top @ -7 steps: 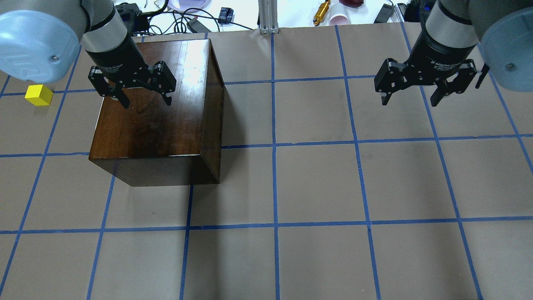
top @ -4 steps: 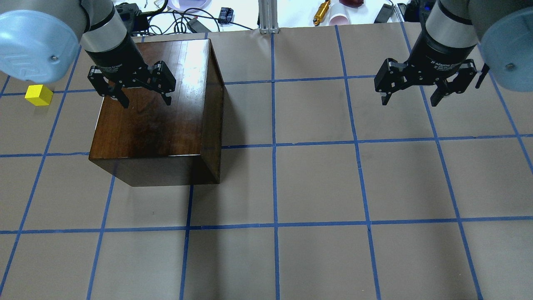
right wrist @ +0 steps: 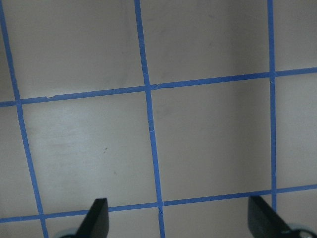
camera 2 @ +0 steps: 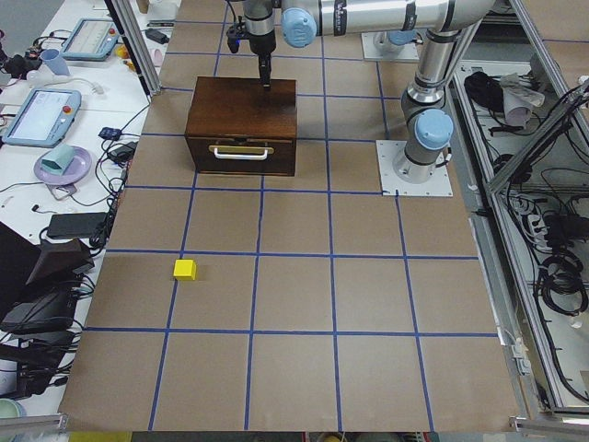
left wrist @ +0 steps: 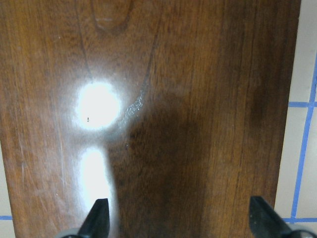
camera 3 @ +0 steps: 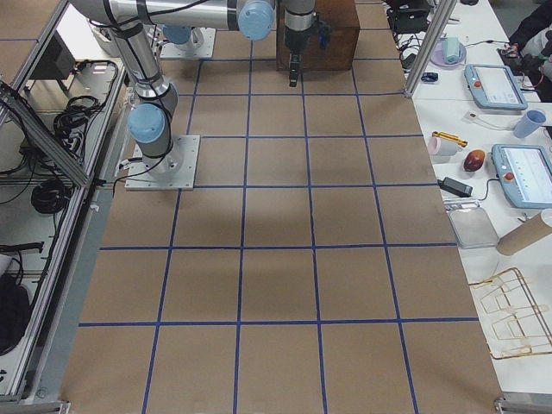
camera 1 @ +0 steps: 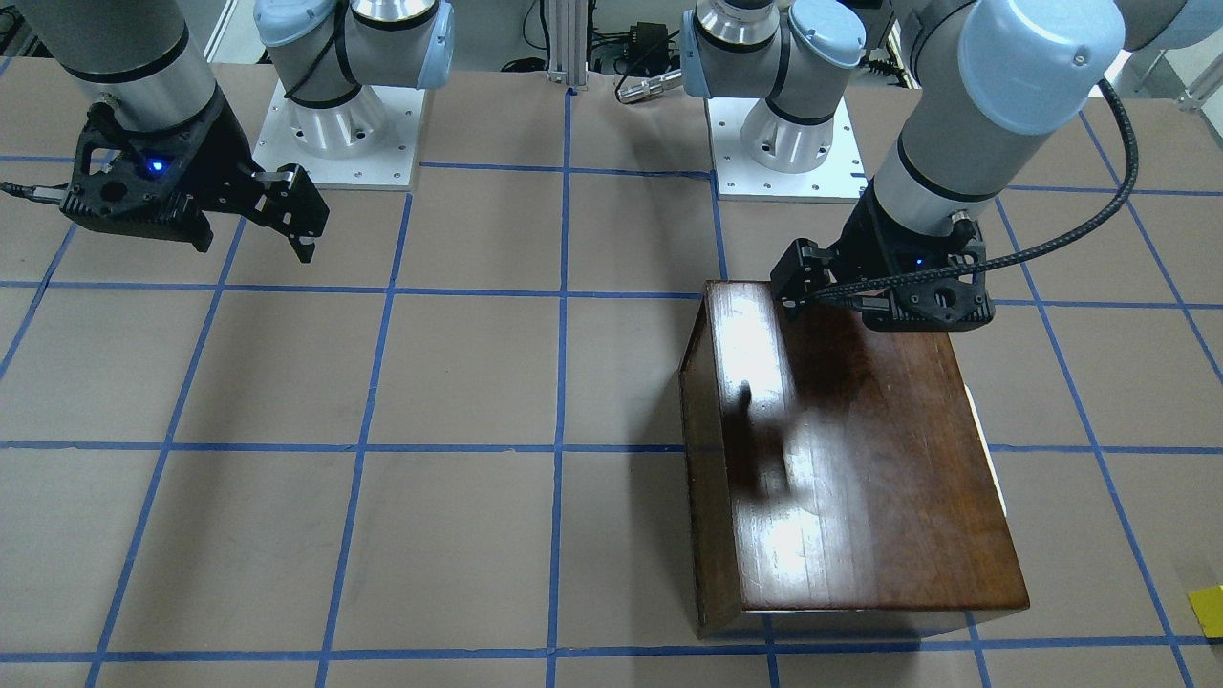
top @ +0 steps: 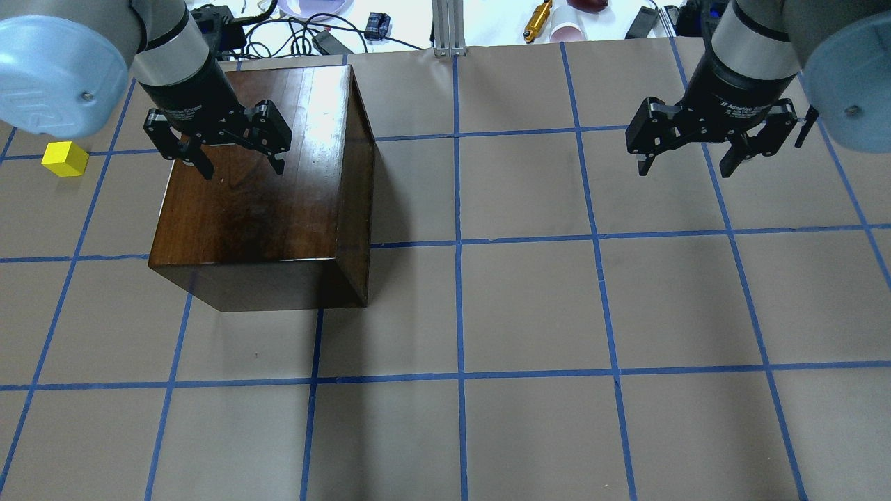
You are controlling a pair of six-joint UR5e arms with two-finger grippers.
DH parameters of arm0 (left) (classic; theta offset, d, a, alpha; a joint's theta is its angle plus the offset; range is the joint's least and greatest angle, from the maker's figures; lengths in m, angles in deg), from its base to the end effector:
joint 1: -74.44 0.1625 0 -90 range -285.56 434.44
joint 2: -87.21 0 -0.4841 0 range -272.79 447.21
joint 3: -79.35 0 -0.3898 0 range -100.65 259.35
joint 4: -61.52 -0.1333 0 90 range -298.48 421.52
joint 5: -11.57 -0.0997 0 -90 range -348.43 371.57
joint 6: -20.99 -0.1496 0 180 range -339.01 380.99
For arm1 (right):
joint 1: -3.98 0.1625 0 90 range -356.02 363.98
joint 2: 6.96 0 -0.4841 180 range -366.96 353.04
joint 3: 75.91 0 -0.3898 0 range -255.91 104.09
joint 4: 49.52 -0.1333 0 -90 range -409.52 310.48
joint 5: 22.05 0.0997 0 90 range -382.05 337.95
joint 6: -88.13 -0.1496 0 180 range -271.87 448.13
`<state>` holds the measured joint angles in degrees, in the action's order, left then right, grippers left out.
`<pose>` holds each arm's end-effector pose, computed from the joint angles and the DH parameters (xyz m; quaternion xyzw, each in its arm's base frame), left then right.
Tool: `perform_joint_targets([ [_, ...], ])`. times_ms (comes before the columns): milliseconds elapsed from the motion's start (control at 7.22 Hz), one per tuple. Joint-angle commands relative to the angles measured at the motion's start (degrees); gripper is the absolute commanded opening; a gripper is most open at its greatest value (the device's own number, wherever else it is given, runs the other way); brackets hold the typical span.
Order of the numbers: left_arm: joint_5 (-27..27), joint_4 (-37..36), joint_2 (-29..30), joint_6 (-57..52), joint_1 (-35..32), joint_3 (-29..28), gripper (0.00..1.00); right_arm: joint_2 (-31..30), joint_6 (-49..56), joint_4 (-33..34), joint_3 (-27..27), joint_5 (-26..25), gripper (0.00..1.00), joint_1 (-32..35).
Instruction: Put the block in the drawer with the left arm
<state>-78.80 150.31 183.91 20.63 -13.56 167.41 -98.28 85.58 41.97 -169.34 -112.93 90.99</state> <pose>-0.1136 -0.5395 0.4555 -0.0142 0.9994 0.0310 0.0026 0.1060 -0.4826 0.4815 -0.0483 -0.9988 -0.0054 0.0077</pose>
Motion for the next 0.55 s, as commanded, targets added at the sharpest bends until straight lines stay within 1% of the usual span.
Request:
perform_joint_targets([
  [0, -0.2, 0.1, -0.5, 0.0, 0.0, -0.2, 1.00, 0.0, 0.0, 0.0, 0.0, 0.0, 1.00, 0.0],
  [415, 0.3, 0.3, -0.8, -0.2, 0.1, 0.0, 1.00, 0.0, 0.0, 0.0, -0.1, 0.0, 1.00, 0.0],
])
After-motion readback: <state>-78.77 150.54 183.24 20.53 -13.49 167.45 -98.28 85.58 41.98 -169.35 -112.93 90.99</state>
